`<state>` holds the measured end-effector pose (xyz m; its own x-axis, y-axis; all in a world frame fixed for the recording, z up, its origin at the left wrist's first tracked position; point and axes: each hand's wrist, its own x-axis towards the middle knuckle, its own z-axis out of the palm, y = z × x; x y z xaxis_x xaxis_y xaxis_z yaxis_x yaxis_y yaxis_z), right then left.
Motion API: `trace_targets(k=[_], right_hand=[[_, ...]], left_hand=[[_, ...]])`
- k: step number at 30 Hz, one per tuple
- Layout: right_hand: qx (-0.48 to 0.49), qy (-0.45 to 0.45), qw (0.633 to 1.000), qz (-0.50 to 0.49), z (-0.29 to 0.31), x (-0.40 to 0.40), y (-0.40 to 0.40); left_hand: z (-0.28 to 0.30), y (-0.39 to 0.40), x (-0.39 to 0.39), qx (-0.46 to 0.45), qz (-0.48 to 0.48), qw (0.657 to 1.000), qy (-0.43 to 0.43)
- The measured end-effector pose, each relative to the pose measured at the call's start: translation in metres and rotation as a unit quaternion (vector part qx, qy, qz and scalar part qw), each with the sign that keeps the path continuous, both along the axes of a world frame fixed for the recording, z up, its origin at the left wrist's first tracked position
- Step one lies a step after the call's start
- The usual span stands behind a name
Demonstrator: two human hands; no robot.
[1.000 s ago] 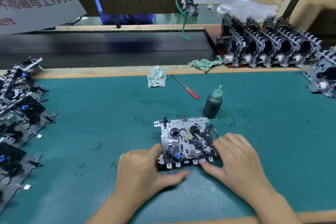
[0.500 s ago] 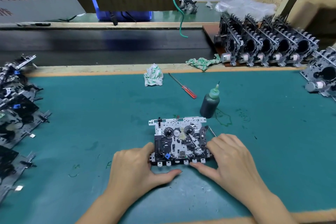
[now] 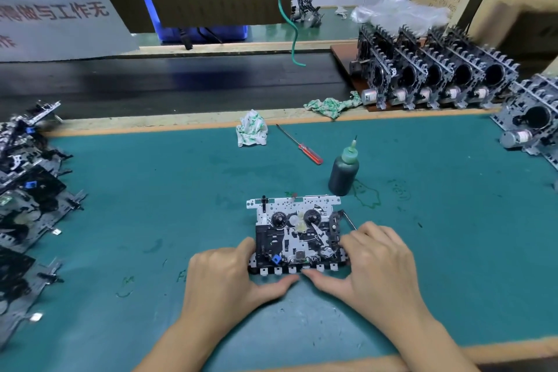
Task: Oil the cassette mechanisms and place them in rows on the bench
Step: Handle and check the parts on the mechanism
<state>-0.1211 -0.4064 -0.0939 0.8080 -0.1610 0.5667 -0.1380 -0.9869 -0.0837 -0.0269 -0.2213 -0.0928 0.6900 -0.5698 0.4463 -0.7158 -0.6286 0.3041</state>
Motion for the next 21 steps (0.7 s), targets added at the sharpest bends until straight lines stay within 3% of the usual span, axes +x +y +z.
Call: trace_targets(k=[6, 15, 21], right_hand=[[-0.026, 0.044, 0.995, 0.084, 0.007, 0.000, -0.015], [0.010, 0.043, 0.994, 0.097, 0.005, -0.002, -0.014], [-0.023, 0.029, 0.997, 0.068, -0.001, -0.003, -0.011]], left_hand=[[0.000, 0.001, -0.002, 0.014, 0.026, 0.999, 0.022], [0.003, -0.003, -0.006, -0.002, 0.064, 0.997, 0.047], [0.003, 0.004, 0.006, 0.010, -0.001, 0.999, 0.038]])
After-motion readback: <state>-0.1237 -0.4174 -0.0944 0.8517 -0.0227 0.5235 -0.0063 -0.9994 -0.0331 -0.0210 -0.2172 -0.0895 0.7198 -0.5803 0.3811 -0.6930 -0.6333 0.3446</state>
